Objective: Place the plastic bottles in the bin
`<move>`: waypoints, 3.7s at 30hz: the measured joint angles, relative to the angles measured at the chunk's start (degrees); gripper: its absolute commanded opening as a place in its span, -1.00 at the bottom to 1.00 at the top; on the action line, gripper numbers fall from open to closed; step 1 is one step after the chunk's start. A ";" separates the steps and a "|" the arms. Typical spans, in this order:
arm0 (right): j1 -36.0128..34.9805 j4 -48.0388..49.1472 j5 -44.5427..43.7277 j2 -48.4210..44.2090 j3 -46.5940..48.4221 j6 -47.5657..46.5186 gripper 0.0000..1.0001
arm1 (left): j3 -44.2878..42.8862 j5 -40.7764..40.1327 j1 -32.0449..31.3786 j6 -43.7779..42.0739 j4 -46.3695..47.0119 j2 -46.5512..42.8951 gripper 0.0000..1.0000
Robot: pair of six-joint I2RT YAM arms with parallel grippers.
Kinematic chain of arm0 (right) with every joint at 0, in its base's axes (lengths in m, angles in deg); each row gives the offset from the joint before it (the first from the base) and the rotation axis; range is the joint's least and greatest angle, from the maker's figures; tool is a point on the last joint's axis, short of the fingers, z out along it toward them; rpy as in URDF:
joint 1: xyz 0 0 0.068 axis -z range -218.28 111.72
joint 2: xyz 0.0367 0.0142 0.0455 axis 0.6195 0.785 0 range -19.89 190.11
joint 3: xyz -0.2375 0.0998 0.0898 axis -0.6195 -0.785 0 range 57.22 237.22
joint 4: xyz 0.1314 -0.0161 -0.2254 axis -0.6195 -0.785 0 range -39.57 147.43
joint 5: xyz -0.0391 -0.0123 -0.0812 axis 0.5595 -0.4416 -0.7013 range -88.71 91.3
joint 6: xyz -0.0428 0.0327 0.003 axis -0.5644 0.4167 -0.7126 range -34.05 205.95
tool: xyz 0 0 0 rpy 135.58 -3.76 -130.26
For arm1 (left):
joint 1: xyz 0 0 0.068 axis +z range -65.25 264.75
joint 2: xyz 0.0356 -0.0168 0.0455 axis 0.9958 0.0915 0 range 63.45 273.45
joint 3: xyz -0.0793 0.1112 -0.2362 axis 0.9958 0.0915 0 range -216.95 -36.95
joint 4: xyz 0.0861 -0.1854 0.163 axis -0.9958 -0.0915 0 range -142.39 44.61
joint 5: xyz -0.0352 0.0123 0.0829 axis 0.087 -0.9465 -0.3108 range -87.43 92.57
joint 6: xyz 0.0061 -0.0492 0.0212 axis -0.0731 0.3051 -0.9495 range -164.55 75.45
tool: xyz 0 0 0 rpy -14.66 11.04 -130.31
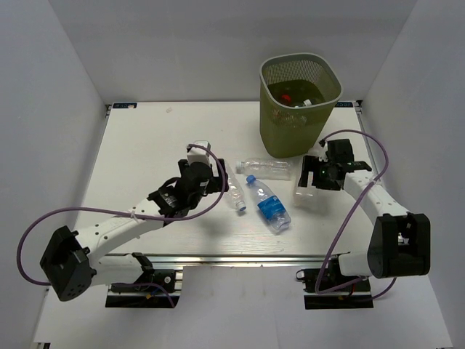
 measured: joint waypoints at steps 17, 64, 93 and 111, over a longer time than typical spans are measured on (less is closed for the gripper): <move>0.04 -2.47 0.33 2.05 5.44 2.62 0.81 | 3.04 0.00 0.00 0.24 -0.59 -2.51 0.98; -2.19 0.57 -3.19 9.22 6.75 7.48 0.81 | 9.46 -0.98 0.00 2.60 -3.08 -10.73 0.98; -3.96 11.58 -5.66 5.95 -1.27 11.37 0.74 | 9.46 -0.94 0.00 2.60 -4.24 -10.73 0.98; -3.61 1.03 -4.42 -4.11 -3.32 10.23 0.29 | 9.46 -0.59 0.00 3.08 -5.22 -11.56 0.98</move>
